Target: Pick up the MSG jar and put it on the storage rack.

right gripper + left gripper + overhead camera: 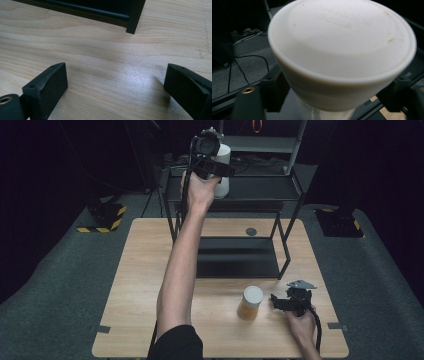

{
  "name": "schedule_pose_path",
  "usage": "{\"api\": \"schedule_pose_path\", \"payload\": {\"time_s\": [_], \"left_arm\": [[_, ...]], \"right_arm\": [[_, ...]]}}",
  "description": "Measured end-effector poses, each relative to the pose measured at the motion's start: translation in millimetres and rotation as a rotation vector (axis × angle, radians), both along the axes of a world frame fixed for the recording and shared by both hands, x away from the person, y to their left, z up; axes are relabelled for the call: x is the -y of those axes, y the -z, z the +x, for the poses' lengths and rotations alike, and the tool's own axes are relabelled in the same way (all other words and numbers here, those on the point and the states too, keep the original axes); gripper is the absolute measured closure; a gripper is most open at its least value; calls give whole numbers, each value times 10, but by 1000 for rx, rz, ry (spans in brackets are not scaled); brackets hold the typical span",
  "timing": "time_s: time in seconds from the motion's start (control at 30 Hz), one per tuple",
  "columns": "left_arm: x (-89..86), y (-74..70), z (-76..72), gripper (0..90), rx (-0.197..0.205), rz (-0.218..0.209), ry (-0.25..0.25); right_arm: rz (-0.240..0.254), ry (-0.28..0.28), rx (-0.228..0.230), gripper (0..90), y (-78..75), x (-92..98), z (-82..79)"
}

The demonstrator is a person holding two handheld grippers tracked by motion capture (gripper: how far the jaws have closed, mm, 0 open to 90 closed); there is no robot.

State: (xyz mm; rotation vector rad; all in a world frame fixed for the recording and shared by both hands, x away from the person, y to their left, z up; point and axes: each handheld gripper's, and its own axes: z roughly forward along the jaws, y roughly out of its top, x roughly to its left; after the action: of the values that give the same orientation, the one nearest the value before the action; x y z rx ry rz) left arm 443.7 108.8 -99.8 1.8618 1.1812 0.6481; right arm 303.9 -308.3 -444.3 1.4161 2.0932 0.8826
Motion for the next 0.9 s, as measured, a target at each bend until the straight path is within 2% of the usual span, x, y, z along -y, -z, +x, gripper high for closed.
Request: {"api": "schedule_pose_path", "payload": {"time_s": [0.17,0.4,0.63,0.9], "left_arm": [[12,-8,-15,79,3,9,-18],[26,-16,-37,51,4,22,-13],[48,-12,-131,38,28,33,-9],[30,-17,-184,32,23,35,-11]], "right_arm": [[-1,0,0,47,-1,0,0],[0,0,0,47,0,1,1],[0,0,0,46,0,1,1],[0,0,0,47,-1,0,1]]}}
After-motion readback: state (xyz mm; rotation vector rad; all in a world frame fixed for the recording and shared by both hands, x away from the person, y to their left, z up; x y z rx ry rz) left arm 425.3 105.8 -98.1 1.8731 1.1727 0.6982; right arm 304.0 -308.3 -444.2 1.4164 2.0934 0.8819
